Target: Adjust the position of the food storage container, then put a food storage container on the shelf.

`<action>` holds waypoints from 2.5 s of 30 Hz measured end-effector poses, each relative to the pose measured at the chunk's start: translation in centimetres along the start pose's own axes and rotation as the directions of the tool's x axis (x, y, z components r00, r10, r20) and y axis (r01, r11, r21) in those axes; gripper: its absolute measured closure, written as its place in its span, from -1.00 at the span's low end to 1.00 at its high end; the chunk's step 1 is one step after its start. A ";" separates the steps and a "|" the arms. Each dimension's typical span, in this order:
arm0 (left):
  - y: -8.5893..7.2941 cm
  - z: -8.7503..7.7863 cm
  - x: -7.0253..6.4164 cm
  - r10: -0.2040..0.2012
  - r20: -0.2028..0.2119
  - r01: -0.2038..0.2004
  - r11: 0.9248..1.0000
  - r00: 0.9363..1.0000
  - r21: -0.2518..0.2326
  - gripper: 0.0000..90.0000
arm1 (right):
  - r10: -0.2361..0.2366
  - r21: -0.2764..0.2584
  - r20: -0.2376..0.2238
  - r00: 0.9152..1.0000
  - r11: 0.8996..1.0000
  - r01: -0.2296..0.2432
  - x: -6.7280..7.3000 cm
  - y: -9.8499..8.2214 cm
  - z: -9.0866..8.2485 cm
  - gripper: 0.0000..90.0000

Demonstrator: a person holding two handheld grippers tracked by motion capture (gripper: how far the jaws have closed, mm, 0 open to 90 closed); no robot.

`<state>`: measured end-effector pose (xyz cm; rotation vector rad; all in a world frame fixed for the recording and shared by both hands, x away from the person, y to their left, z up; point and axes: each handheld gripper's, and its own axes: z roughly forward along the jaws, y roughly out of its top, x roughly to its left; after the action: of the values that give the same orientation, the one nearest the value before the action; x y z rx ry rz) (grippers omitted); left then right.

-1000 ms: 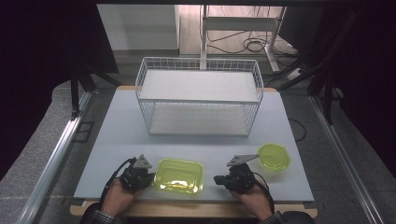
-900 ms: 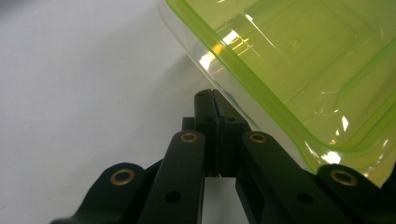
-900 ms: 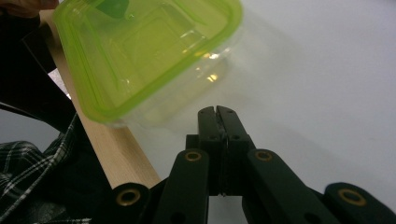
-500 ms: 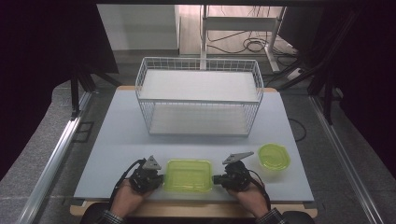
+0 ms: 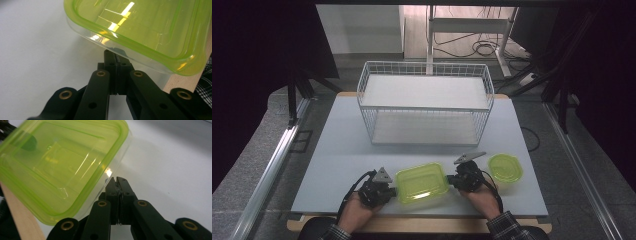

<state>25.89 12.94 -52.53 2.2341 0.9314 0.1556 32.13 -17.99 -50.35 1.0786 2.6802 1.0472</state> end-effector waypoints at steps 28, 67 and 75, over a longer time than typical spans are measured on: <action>-1.8 -2.3 2.7 -0.025 -0.137 0.010 0.994 0.990 -0.108 -0.67 | 0.022 -0.153 0.060 0.998 0.988 -0.013 -0.6 -1.2 -2.4 -0.56; -1.8 -2.3 3.0 -0.074 -0.115 0.066 0.995 0.991 -0.073 -0.91 | 0.293 -0.043 -0.155 0.943 0.952 -0.303 -1.2 1.2 0.4 0.48; -1.9 -2.3 3.0 -0.077 -0.140 0.067 0.995 0.987 -0.072 -0.92 | 0.415 0.028 -0.265 0.871 0.906 -0.423 -2.5 1.2 0.6 0.69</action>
<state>26.19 17.14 -52.45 2.1462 1.0665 0.3127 34.92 -18.63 -50.56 1.6800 2.6710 1.3844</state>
